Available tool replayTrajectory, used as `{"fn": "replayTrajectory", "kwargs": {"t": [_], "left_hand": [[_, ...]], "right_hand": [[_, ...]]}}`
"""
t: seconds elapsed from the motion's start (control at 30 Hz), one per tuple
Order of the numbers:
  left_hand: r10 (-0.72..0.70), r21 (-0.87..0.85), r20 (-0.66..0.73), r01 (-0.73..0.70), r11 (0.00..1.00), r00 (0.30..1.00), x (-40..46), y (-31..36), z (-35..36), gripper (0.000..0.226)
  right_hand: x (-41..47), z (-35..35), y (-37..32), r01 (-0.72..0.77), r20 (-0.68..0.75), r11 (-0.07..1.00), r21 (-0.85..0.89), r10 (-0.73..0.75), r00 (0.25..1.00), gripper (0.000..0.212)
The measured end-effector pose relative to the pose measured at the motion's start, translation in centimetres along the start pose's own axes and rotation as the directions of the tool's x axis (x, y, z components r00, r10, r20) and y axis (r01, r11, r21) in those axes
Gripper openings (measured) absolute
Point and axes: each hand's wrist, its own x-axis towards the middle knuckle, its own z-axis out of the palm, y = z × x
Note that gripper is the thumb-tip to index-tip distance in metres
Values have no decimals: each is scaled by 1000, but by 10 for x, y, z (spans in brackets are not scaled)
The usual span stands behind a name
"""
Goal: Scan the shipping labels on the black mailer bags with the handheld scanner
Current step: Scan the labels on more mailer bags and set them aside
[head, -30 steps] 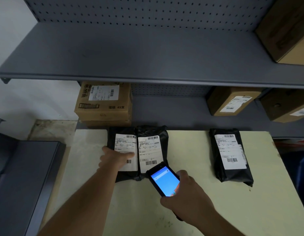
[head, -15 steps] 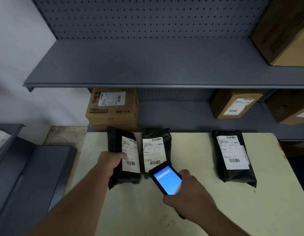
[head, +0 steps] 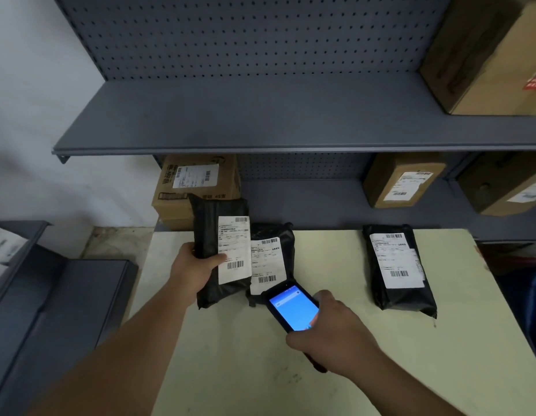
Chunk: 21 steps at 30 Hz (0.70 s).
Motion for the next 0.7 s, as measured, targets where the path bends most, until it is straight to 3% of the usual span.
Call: {"fn": "replayTrajectory", "kwargs": {"t": [0.17, 0.7], "left_hand": [[79, -31, -21, -80, 996, 997, -16, 13, 6, 68], [105, -219, -10, -105, 970, 994, -41, 31, -2, 63]], "right_hand": [[-5, -9, 0, 14, -15, 1000, 13, -14, 1000, 50], [-22, -22, -11, 64, -39, 998, -9, -64, 997, 54]]}}
